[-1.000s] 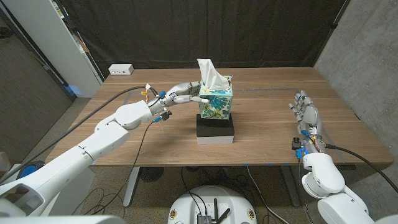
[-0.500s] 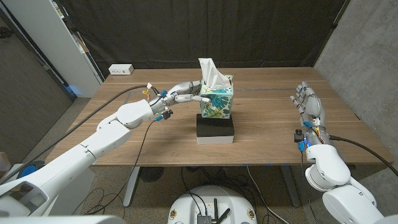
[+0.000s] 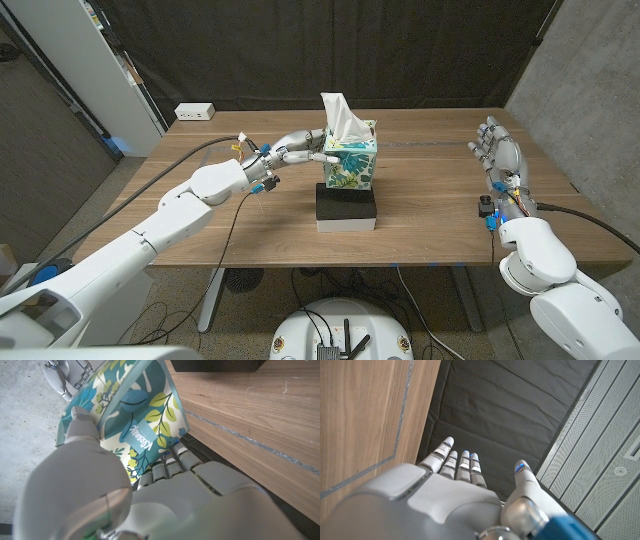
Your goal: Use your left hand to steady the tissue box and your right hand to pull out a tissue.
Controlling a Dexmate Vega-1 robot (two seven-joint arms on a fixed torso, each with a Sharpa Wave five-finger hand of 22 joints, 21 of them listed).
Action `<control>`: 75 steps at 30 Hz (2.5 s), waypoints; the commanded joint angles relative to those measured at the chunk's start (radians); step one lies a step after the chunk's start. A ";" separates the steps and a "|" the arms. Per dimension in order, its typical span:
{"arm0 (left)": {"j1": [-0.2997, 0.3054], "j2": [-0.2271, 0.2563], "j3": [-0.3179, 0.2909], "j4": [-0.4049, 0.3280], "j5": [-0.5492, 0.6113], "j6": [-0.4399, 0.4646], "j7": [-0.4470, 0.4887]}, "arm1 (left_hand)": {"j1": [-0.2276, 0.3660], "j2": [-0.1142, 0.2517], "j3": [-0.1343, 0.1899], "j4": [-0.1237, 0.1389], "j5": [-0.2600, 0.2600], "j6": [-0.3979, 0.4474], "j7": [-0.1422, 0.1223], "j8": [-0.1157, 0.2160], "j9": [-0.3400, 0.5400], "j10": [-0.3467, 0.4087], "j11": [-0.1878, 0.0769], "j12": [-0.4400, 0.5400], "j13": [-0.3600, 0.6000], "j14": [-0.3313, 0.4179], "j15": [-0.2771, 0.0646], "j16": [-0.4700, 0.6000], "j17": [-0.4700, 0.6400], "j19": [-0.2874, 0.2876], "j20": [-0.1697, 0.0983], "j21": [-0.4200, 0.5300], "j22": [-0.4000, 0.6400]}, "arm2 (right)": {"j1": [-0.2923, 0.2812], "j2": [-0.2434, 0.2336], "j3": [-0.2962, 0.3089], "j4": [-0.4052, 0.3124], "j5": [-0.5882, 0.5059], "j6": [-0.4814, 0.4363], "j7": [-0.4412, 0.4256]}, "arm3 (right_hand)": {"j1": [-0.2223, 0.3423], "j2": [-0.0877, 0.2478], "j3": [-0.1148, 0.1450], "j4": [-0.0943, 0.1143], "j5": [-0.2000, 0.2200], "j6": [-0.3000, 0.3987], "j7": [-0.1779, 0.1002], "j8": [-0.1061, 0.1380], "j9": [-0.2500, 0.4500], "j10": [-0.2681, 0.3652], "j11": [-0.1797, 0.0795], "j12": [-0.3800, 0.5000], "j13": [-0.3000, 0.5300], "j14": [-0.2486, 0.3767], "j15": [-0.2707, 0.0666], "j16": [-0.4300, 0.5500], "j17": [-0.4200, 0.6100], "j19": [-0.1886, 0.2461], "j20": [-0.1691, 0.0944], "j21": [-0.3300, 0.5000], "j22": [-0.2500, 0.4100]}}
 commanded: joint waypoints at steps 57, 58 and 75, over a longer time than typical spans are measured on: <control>-0.050 -0.031 0.028 0.032 0.014 0.012 -0.015 | -0.009 0.014 0.020 0.001 0.004 0.000 0.010 0.007 0.000 -0.004 0.006 -0.003 0.002 -0.009 -0.015 0.006 -0.002 -0.004 0.006 -0.001 0.002 | 0.045 -0.295 0.142 -0.201 -0.469 -0.409 0.177 | -0.021 0.024 0.010 0.027 -0.005 -0.001 -0.044 -0.008 0.003 -0.009 -0.043 -0.009 0.003 -0.025 -0.042 0.000 0.016 -0.045 -0.009 -0.021 0.001; -0.051 -0.031 0.029 0.032 0.015 0.012 -0.015 | -0.009 0.014 0.020 0.001 0.004 0.000 0.010 0.007 0.000 -0.004 0.006 -0.002 0.002 -0.009 -0.015 0.006 -0.002 -0.004 0.006 -0.001 0.002 | 0.047 -0.300 0.137 -0.203 -0.487 -0.417 0.184 | -0.021 0.024 0.010 0.027 -0.006 0.000 -0.046 -0.007 0.003 -0.010 -0.044 -0.009 0.003 -0.025 -0.044 0.000 0.016 -0.046 -0.009 -0.021 0.001; -0.058 -0.039 0.034 0.041 0.014 0.016 -0.017 | -0.017 0.021 0.028 0.003 0.004 -0.008 0.014 0.003 -0.002 -0.007 0.008 -0.002 0.003 -0.013 -0.009 0.005 -0.002 -0.008 0.012 -0.002 0.002 | 0.070 -0.275 -0.014 -0.135 -0.900 -0.299 0.046 | 0.012 0.027 0.032 0.002 0.000 0.072 -0.082 0.010 0.004 0.062 -0.081 0.009 0.003 0.040 -0.077 0.016 0.001 0.004 -0.021 0.000 0.000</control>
